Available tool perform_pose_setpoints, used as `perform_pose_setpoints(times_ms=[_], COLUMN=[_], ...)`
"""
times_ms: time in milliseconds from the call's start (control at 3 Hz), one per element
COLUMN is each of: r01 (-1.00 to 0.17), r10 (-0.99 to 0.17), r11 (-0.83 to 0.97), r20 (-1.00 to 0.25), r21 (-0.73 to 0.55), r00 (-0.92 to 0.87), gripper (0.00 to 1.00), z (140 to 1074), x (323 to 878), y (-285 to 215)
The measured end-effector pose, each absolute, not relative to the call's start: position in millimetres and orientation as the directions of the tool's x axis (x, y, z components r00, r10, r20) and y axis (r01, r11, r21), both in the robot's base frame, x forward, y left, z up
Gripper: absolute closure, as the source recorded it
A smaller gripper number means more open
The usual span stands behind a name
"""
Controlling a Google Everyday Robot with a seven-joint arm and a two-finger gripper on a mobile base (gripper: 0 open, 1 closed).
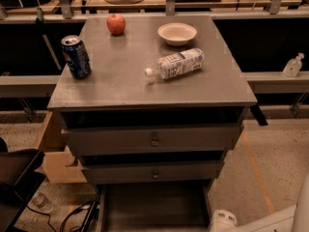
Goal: Close bottom drawer
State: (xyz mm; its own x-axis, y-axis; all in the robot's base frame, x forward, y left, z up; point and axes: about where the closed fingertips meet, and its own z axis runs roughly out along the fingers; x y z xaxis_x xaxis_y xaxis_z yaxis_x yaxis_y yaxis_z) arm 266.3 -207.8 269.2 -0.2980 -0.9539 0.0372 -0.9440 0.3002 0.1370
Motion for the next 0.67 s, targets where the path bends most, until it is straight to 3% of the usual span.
perform_pose_setpoints(times_ms=[667], r01=[-0.943], r10=[-0.955], r11=[0.295], r20=[0.024], r21=[0.151], r00=[-0.295], gripper=[1.0], z=[250], x=[265], y=[-200])
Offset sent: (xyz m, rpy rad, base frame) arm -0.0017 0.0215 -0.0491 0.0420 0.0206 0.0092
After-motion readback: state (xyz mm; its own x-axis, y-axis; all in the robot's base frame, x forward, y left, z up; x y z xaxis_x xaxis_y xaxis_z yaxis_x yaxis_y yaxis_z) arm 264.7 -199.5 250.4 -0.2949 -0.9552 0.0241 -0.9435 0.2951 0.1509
